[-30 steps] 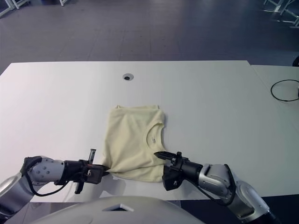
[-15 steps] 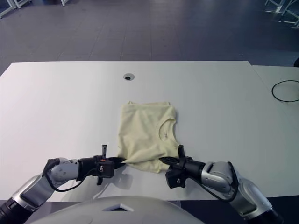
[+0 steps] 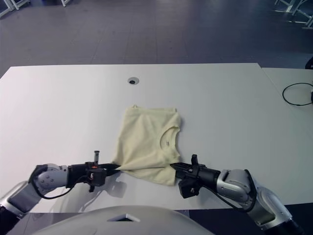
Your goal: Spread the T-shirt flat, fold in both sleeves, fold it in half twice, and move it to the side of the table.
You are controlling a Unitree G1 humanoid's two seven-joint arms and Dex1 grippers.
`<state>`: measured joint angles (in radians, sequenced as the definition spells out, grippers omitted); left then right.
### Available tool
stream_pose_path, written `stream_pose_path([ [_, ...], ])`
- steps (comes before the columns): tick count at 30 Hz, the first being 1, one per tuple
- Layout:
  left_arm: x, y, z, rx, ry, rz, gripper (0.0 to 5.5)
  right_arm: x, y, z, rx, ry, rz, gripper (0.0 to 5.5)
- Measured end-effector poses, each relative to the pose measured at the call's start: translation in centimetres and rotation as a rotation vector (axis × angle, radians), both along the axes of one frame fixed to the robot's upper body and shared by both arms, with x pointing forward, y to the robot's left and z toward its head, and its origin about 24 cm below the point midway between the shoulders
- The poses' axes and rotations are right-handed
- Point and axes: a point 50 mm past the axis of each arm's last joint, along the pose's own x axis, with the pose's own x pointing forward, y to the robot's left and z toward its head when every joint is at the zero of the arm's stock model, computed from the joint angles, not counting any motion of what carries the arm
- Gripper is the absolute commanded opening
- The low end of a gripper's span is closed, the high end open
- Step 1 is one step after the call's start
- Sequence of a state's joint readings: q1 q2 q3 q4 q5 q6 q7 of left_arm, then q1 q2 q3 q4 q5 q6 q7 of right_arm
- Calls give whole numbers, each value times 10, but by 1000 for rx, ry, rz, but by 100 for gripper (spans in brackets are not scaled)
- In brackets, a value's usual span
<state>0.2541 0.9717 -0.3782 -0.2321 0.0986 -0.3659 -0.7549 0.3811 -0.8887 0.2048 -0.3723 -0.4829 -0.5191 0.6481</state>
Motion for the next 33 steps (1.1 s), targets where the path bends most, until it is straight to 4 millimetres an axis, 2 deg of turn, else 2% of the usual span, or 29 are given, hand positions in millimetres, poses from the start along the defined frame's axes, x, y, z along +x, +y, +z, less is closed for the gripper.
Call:
stream_pose_path([
  [6,-6,6,9,75,58,8,7,0,0,1,17,-51,12,276],
  [13,-7,6,12,99,77,1,7,2,14,-1,81,-65,21,381],
  [25,-7,-1,16,133,93,7,7,-3,17,-7,84,-16,-10,175],
  [33,-13,-17,14,116,85,-17,7,-7,16,-9,74,4,-13,48],
])
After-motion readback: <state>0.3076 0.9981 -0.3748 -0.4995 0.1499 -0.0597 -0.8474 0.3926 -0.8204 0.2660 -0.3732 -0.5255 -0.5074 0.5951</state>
